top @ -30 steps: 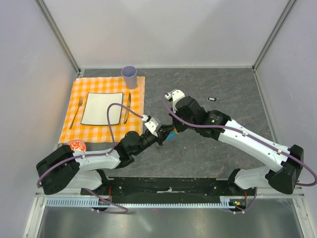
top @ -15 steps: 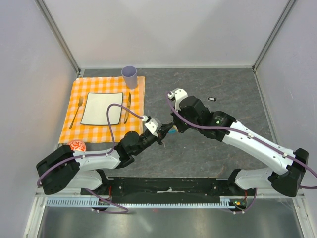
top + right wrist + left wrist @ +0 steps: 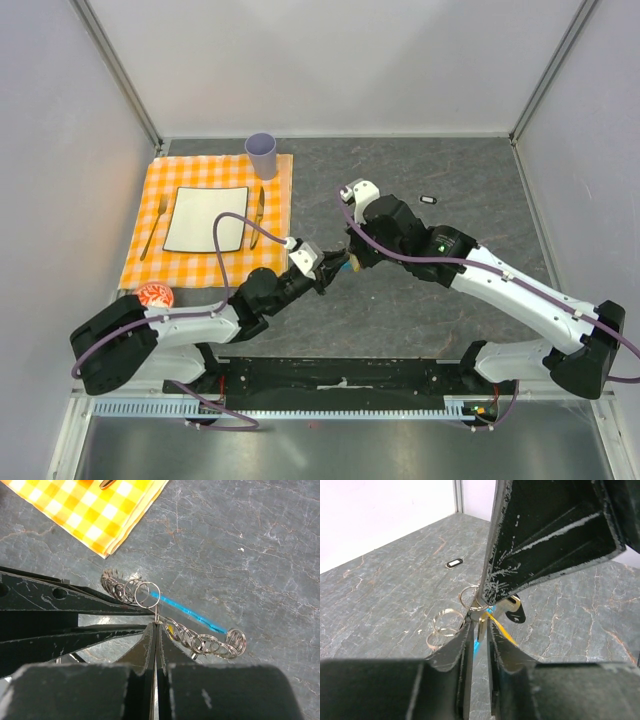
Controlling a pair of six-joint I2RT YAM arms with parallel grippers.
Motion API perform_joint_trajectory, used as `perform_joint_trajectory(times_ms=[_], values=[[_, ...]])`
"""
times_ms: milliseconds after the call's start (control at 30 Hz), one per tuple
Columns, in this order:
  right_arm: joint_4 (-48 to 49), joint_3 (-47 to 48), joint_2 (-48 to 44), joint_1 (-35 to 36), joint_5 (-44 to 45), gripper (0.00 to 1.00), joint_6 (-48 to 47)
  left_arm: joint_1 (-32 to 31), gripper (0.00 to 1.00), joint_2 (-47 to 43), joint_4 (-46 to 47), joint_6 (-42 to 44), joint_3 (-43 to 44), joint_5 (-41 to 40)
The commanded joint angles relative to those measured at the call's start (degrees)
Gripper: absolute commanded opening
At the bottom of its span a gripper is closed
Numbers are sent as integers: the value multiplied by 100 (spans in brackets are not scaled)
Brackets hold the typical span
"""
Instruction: Put the keys on the keyring
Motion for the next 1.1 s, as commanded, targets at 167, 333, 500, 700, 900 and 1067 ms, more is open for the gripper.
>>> perform_joint_trajectory(times_ms=[167, 333, 500, 700, 900, 1067], values=[[524, -23, -77, -46, 438, 0, 108, -7, 40, -1347, 154, 4, -449, -45], [656, -41, 19, -90, 333, 0, 142, -7, 42, -1903, -988, -223, -203, 43], [718, -49, 55, -99, 333, 0, 187, -7, 43, -2088, -1150, -960, -263, 297], [806, -111, 55, -107, 245, 0, 248, -7, 45, -1333, -219, -1867, -413, 693], [841, -190, -33, -116, -62, 0, 187, -7, 48, -936, -382, -1334, -221, 44], [806, -322, -218, -107, -317, 0, -15, 36, 50, -1068, -990, -377, 8, -292]])
